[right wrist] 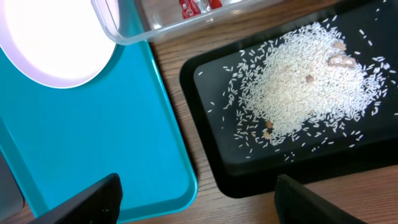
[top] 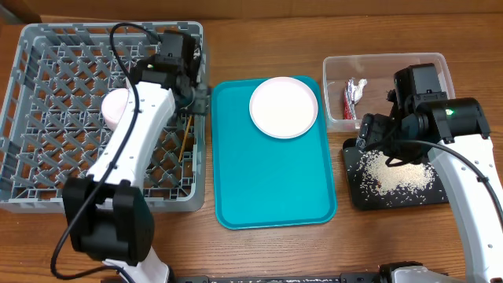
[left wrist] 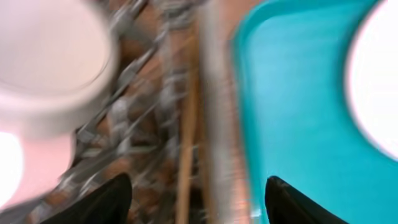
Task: Sort waste into correct bins and load items into the dishwasher
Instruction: 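Move the left gripper to the white plate and grasp its edge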
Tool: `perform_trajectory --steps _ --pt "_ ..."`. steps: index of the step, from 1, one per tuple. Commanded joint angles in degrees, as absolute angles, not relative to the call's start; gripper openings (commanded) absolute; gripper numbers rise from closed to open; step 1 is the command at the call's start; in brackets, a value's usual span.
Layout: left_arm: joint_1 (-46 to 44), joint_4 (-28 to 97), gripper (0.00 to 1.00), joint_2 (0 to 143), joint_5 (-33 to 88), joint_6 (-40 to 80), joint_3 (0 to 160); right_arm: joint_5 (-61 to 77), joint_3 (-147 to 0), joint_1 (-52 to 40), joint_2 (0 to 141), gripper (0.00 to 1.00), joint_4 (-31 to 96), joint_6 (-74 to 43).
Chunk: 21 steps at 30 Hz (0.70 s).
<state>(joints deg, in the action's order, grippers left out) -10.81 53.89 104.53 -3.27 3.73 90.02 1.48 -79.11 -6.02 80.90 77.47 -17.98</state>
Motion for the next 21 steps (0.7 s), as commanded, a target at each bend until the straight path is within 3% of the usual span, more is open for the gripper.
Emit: perform_trajectory --steps 1,9,21 --pt "-15.7 50.6 0.75 101.2 6.3 -1.1 92.0 0.5 -79.5 -5.9 80.4 0.8 76.7 -18.1" --pt "-25.8 41.8 0.87 106.0 6.0 -11.5 92.0 0.5 -79.5 -5.9 80.4 0.84 77.1 -18.2" --pt "-34.2 36.5 0.91 120.5 6.0 -18.5 92.0 0.5 -79.5 -5.9 80.4 0.86 77.3 -18.2"
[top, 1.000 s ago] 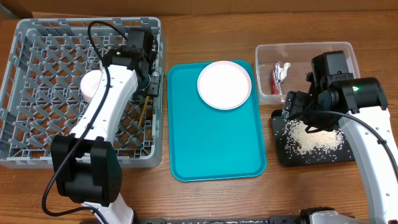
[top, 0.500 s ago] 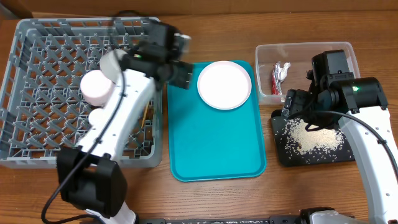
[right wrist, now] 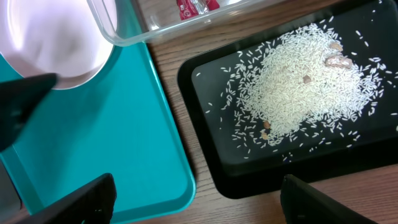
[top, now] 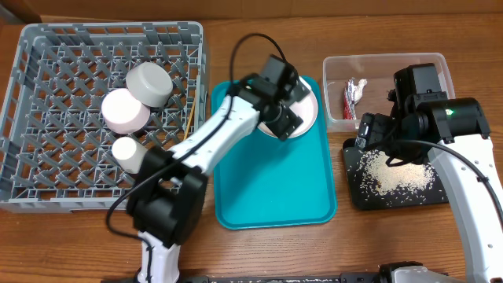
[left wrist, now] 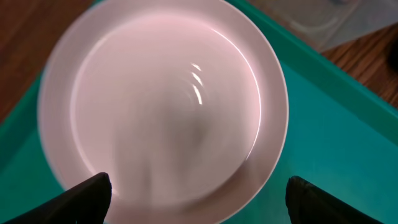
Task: Sort waste into correct bins and load items into the dishwasher
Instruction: 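Move the left gripper to the white plate and grasp its edge, then lift the white plate and stand it upright in the dish rack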
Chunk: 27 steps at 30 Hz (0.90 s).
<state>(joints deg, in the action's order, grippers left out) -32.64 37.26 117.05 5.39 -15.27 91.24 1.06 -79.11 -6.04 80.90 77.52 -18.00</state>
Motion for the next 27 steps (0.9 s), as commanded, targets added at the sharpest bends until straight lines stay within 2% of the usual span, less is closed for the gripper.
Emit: perform_trajectory --steps 1,4,8,12,15,16,18,27 --pt "-34.6 36.2 0.9 121.5 6.0 -18.5 92.0 0.5 -79.5 -5.9 80.4 0.87 77.3 -18.2" --pt "-35.2 36.3 0.86 123.9 6.0 -18.4 92.0 0.5 -79.5 -5.9 80.4 0.86 77.3 -18.2" --pt "-35.5 39.6 0.69 125.2 6.0 -18.0 92.0 0.5 -79.5 -5.9 80.4 0.87 77.3 -18.2" --pt "-35.7 42.3 0.39 125.2 6.0 -17.7 92.0 0.5 -79.5 -5.9 80.4 0.87 77.3 -18.2" --pt "-35.7 43.6 0.13 125.1 6.0 -17.5 92.0 0.5 -79.5 -5.9 80.4 0.87 77.3 -18.2" --pt "-35.7 43.8 0.08 125.1 6.0 -17.3 92.0 0.5 -79.5 -5.9 80.4 0.87 77.3 -18.2" --pt "-35.7 44.1 0.04 125.1 6.0 -15.6 92.0 0.4 -79.5 -5.9 80.4 0.87 77.3 -18.2" --pt "-35.6 47.0 0.04 120.7 5.7 -10.5 94.7 0.5 -79.5 -5.9 80.4 0.86 77.3 -18.2"
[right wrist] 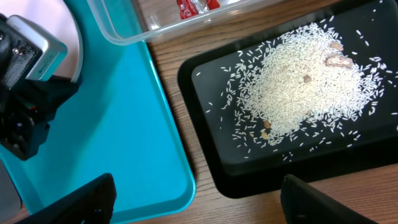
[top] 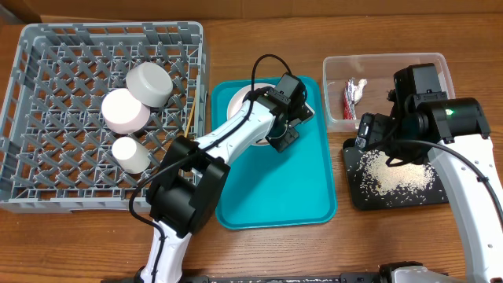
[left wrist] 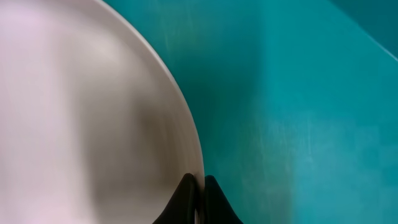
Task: Sort waste into correct bins and load items into the dishwasher
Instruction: 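Lift the white plate and stand it upright in the dish rack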
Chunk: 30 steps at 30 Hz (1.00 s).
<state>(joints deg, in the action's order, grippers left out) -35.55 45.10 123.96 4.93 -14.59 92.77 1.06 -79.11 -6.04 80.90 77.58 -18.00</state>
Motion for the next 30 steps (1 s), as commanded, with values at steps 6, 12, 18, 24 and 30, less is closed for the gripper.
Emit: perform_trajectory --steps 6,12,18,24,30 --pt "-33.1 49.8 0.04 109.6 5.4 -4.4 98.5 0.4 -79.5 -5.9 80.4 0.87 77.3 -18.2" --pt "-26.0 50.5 0.04 101.7 9.0 3.7 98.5 0.4 -79.5 -5.9 80.4 0.86 77.5 -18.0" --pt "-14.3 51.1 0.04 99.6 27.8 7.0 98.5 0.0 -79.5 -5.9 80.4 0.87 77.5 -18.0" --pt "-3.9 51.2 0.04 100.4 43.4 7.8 98.4 0.0 -79.5 -5.9 80.4 0.87 77.5 -18.0" --pt "1.7 52.2 0.04 101.5 52.1 7.8 98.3 0.1 -79.5 -5.9 80.4 0.86 77.5 -18.0"
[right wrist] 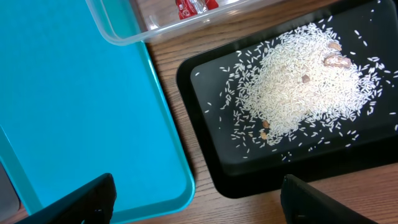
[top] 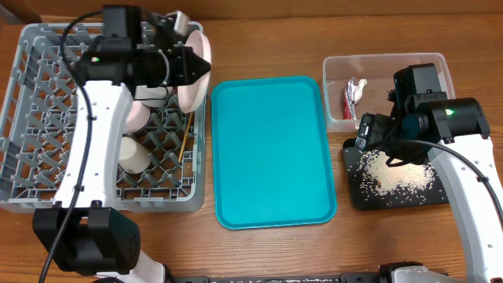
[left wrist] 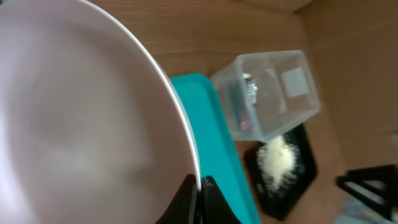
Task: Sort waste into correct bins and load items into the dishwasher
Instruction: 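Lift the white plate and stand it upright in the dish rack, then release the plate and raise the left gripper out of the rack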
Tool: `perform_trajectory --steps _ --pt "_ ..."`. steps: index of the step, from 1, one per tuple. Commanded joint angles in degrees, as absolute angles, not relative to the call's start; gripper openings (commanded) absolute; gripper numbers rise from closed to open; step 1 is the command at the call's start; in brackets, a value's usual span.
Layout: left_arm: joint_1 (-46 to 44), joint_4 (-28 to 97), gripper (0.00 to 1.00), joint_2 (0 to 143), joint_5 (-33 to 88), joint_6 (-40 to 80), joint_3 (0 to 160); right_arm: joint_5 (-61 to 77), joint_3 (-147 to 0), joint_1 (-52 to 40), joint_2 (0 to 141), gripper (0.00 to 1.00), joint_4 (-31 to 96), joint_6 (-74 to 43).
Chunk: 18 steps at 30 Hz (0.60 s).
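My left gripper (left wrist: 199,186) is shut on the rim of a pale pink plate (top: 193,80), held on edge over the right side of the grey dish rack (top: 31,102). The same plate (left wrist: 87,124) fills most of the left wrist view. Pale cups (top: 135,156) sit in the rack under the arm. The teal tray (top: 271,149) lies bare in the middle. My right gripper (right wrist: 196,199) is open above the tray's right edge and the black tray of rice (right wrist: 298,99).
A clear bin (top: 377,79) with a red and silver wrapper (top: 352,96) stands at the back right. A thin wooden stick (top: 185,140) lies in the rack near its right wall. The black rice tray (top: 393,177) lies beside the teal tray.
My left gripper has gone from the teal tray to above the rack's right side, with the plate in it. The tray is now bare. The right arm has not moved.
My left gripper was over the rack beside the cups while the plate lay on the teal tray. Then it was open above the plate, then shut on the plate's rim on the tray. Now the plate hangs on edge over the rack.
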<state>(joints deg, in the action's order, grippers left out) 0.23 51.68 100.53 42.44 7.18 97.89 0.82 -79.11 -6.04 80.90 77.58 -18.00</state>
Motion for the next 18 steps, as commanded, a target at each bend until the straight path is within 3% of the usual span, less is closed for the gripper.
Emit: perform_trajectory --steps 1,10,18 --pt "2.2 52.5 0.04 101.7 53.2 7.7 98.3 0.1 -79.5 -5.9 80.4 0.87 77.5 -18.0" --pt "2.7 53.3 0.04 105.8 54.9 7.7 98.3 0.1 -79.5 -5.9 80.4 0.86 78.0 -18.0" --pt "3.0 56.2 0.04 107.5 45.6 7.6 98.3 0.0 -79.5 -5.9 80.4 0.86 78.4 -18.0"
